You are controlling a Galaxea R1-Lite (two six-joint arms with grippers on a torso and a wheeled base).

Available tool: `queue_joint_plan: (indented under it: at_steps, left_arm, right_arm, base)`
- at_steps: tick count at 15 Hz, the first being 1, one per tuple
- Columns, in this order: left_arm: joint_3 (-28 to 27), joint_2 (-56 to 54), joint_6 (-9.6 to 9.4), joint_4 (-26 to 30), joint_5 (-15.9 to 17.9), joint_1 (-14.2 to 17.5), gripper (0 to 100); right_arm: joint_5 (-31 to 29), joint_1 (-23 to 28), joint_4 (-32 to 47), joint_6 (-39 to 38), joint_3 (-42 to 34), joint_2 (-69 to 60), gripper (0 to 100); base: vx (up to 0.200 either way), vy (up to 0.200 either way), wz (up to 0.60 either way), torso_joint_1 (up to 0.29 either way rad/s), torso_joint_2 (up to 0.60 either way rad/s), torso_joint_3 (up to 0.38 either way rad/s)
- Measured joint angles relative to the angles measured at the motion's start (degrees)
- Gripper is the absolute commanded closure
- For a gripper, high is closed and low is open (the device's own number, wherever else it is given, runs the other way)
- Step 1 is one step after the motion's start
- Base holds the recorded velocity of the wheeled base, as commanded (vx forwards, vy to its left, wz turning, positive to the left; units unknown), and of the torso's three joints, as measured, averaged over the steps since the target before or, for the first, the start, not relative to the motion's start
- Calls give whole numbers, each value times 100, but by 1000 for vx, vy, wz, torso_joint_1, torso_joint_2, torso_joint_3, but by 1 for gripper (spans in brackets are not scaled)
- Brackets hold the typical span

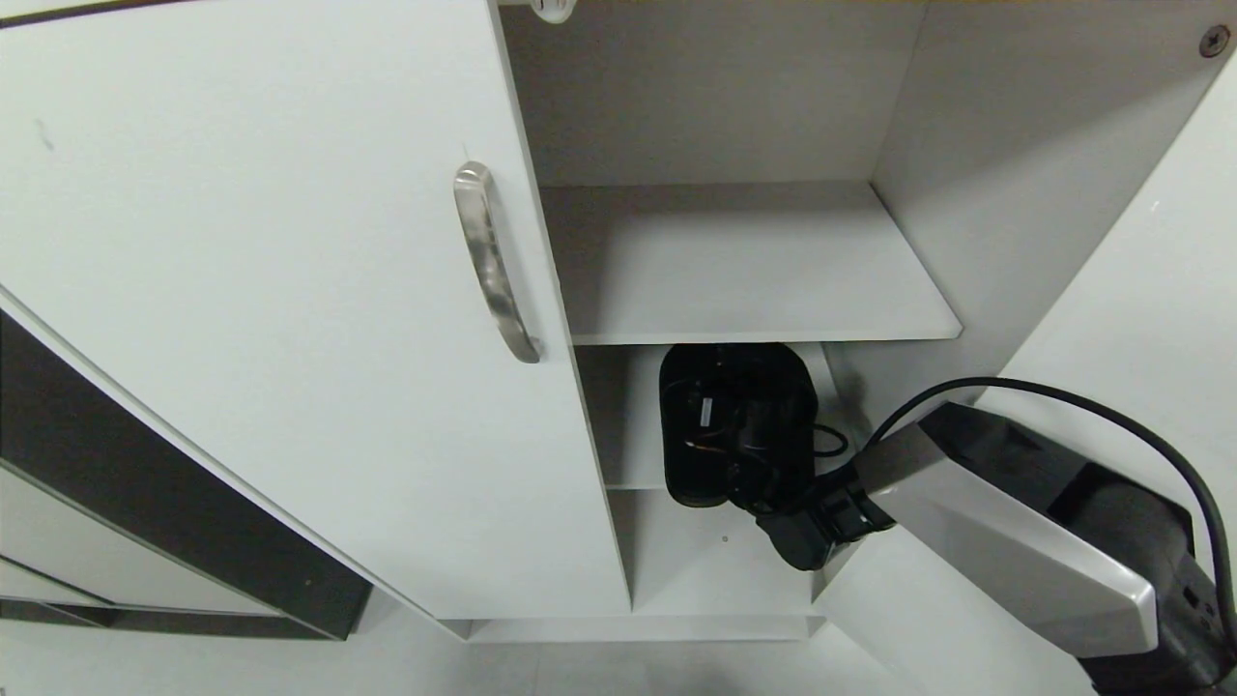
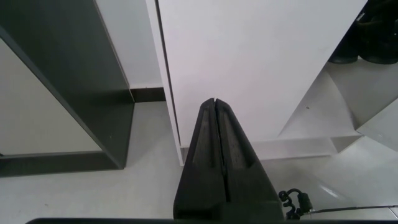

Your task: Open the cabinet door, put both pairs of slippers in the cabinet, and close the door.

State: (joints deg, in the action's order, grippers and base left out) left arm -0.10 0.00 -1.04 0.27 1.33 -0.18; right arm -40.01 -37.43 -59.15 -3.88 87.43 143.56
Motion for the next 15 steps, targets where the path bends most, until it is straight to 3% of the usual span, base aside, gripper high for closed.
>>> queue_joint_plan:
  at_steps: [5,12,15]
  left_arm:
    - [0,0,9,0,0,0,100]
    - [0,0,-7,0,-2,0,100]
    - [0,0,-11,0,-2,0,100]
  right_arm:
    - [-20,-174,-328,13,-1006,-486,0]
    - [-35,-595,-1730,38,-3510,-1401,0]
    - [-33,-752,-2042,35,-4052,-1638,0]
  base:
    - [0,0,0,0,0,0]
    - [0,0,0,0,0,0]
    - [0,0,0,0,0,0]
